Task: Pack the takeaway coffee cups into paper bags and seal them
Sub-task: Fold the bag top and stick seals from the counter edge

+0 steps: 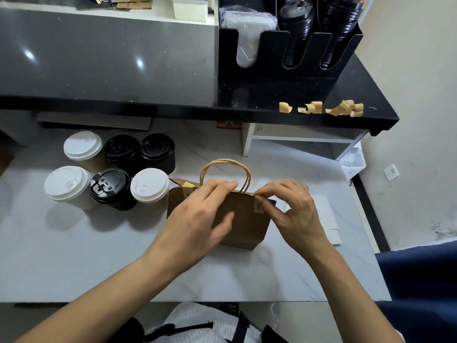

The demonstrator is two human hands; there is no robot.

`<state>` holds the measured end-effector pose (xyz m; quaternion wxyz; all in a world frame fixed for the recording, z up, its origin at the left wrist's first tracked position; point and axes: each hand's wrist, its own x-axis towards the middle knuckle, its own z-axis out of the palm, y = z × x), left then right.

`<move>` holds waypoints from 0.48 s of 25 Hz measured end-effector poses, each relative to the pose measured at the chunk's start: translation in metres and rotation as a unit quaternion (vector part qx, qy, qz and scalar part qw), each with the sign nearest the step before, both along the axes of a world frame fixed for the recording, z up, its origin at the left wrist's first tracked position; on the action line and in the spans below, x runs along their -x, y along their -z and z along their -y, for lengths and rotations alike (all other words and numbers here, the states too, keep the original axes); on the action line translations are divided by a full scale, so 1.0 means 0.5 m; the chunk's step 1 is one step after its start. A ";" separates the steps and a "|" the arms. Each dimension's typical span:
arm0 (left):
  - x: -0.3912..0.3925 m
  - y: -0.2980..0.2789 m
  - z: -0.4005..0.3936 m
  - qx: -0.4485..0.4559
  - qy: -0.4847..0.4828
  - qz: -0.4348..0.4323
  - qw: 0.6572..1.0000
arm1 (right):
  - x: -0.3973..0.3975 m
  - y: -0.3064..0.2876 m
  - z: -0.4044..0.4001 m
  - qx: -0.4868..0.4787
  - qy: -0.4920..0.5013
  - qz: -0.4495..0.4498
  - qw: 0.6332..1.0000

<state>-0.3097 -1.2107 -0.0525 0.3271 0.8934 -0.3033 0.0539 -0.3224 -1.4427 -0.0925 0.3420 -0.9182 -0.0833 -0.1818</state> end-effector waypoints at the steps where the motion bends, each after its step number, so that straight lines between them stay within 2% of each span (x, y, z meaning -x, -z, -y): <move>1: 0.004 0.000 -0.010 0.014 -0.007 0.016 1.000 | -0.002 0.000 0.000 -0.002 0.003 0.002 1.000; 5: 0.010 0.008 -0.052 0.067 -0.079 0.078 0.992 | 0.010 0.003 -0.003 -0.034 0.019 0.000 0.999; 9: 0.003 0.031 -0.091 0.131 -0.193 0.001 0.972 | 0.032 0.024 -0.008 -0.124 0.063 -0.025 0.990; 12: 0.003 0.051 -0.105 0.164 -0.221 -0.044 0.960 | 0.058 0.046 -0.018 -0.220 0.110 -0.061 0.967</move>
